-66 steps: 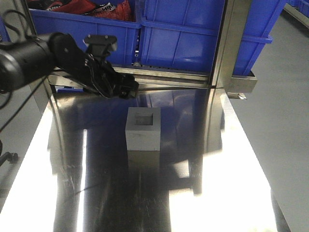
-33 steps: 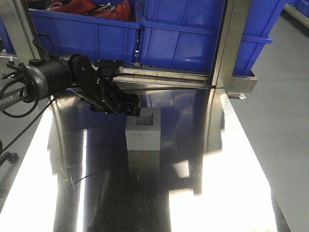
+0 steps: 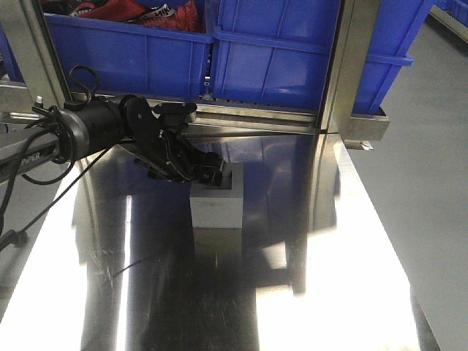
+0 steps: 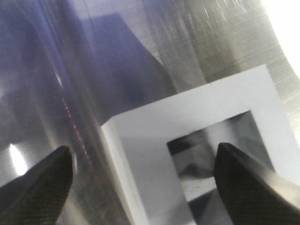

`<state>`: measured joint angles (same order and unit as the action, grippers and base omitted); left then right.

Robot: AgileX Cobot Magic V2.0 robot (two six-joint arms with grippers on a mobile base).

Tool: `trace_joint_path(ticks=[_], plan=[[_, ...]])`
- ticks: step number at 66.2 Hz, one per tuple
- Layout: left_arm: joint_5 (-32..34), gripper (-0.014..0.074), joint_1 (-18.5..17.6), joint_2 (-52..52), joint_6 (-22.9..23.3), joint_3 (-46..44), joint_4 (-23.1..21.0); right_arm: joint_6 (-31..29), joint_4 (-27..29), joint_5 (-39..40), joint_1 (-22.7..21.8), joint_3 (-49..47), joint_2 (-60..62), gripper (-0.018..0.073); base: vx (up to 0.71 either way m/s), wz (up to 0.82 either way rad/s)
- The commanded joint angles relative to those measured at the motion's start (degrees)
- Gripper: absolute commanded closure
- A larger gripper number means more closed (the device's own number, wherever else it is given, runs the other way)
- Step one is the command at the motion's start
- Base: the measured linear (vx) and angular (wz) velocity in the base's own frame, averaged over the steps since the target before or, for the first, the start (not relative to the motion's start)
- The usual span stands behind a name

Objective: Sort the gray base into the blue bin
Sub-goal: 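Reach the left gripper down over the gray block's rim, then close the left gripper on the gray block's wall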

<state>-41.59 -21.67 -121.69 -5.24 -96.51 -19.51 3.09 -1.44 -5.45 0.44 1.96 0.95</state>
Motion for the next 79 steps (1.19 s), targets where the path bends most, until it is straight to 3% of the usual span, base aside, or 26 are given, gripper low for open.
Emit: trace_joint_path(ticks=[1, 19, 44, 57, 79], plan=[[0.8, 0.0002, -0.3, 3.1, 0.4, -1.8, -1.0, -0.4, -0.4, 4.5, -0.2, -0.2, 0.5, 0.0564, 0.0, 0.0], [-1.7, 0.0044, -0.3, 3.1, 0.4, -1.8, -1.0, -0.4, -0.4, 4.5, -0.2, -0.2, 0.5, 0.0564, 0.0, 0.0], [-4.5, 0.0451, -0.3, 3.1, 0.3, -1.8, -1.0, -0.4, -0.4, 4.5, -0.2, -0.2, 0.5, 0.0564, 0.0, 0.0], [-4.7, 0.0588, -0.3, 3.1, 0.2, -1.8, -1.0, -0.4, -0.4, 4.5, -0.2, -0.2, 0.5, 0.0564, 0.0, 0.0], [-4.0, 0.0602, -0.4, 8.2, -1.3, -1.8, -0.7, -0.4, -0.4, 4.5, -0.2, -0.2, 0.5, 0.0564, 0.0, 0.0]])
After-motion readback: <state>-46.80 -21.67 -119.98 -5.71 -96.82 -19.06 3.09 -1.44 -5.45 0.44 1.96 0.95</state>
